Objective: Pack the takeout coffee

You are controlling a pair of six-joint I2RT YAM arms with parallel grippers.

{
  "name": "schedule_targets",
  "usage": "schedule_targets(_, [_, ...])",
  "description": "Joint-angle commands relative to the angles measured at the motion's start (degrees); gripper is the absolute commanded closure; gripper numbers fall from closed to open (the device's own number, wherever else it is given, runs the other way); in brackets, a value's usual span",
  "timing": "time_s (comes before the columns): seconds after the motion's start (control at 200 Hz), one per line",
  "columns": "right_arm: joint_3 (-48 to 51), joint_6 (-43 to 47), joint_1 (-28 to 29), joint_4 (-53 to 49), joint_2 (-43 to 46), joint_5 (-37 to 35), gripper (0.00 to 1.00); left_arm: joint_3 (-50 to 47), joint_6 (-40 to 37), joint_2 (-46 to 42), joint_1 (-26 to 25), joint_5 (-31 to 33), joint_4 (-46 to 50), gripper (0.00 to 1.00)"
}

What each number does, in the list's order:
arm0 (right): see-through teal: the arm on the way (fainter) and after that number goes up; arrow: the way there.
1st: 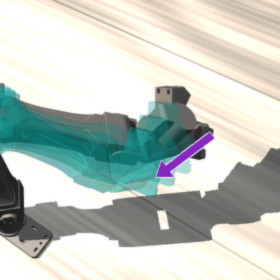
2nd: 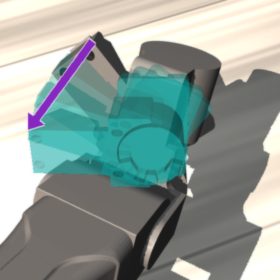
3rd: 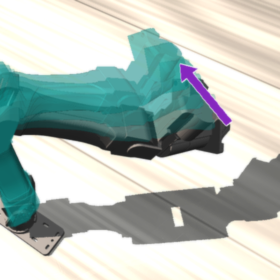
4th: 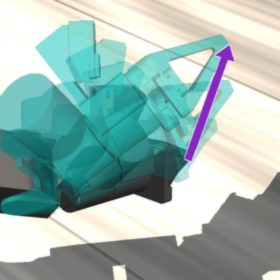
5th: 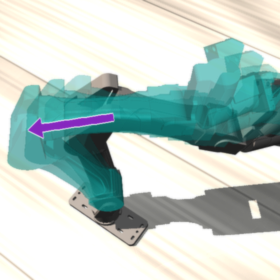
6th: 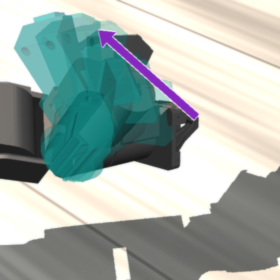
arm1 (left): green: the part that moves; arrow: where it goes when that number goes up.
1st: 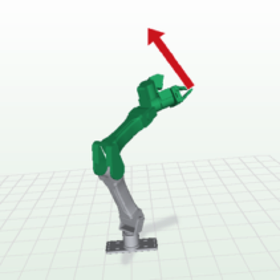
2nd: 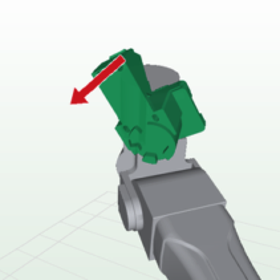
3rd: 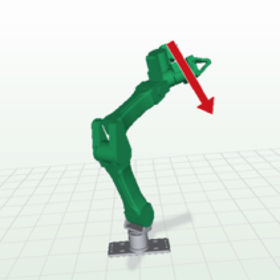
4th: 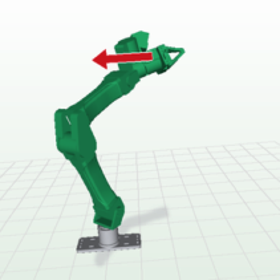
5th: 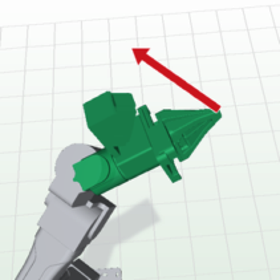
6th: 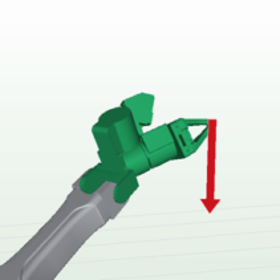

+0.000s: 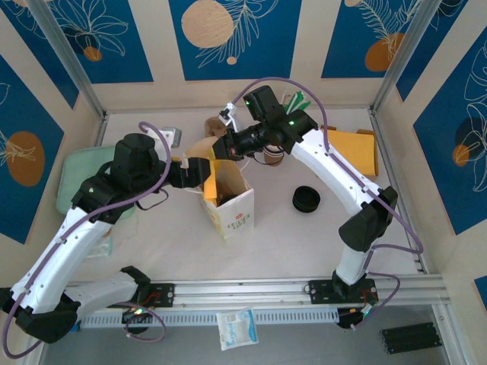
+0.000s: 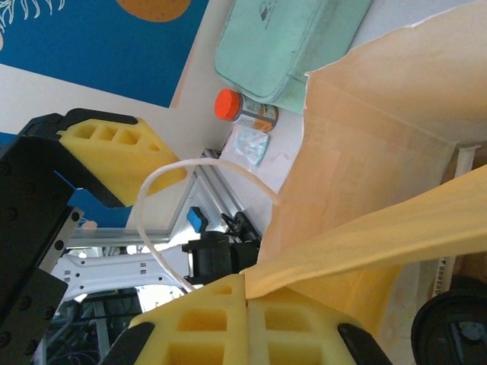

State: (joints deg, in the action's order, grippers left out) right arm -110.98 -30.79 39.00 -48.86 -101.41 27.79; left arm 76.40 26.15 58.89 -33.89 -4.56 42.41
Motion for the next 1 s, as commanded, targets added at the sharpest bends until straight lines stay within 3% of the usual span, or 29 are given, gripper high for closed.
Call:
schedule_targets(0.0, [0.2, 2.0, 0.2, -1.2, 1.5, -1.6, 0.90, 1.0, 1.0, -1.3, -0.3, 1.5, -1.2, 0.00])
schedule_targets(0.095, [-0.2, 2.5, 0.2, -1.9, 1.4, -2.2, 0.69, 1.5, 1.0, -1.3, -0.3, 2.1, -1.0, 0.01])
schedule_targets(0.17, [-0.5, 2.6, 0.2, -2.2, 1.6, -2.3, 0.60, 1.8, 1.0, -1.3, -0.3, 2.4, -0.8, 0.01])
schedule_targets(0.455, [-4.6, 2.5, 0.7, -3.5, 2.8, -1.8, 0.47, 2.4, 1.2, -1.5, -0.3, 4.6, -0.3, 0.01])
schedule_targets(0.735, [-6.8, 2.6, 0.0, -4.4, 8.7, -5.5, 0.29, 4.9, -1.4, -2.4, 1.1, 16.4, 1.1, 0.01])
schedule_targets(0.995, [3.7, 3.6, -6.8, -1.4, 20.4, -12.1, 0.06, 9.9, -8.2, 1.5, 7.9, 20.2, 1.2, 0.01])
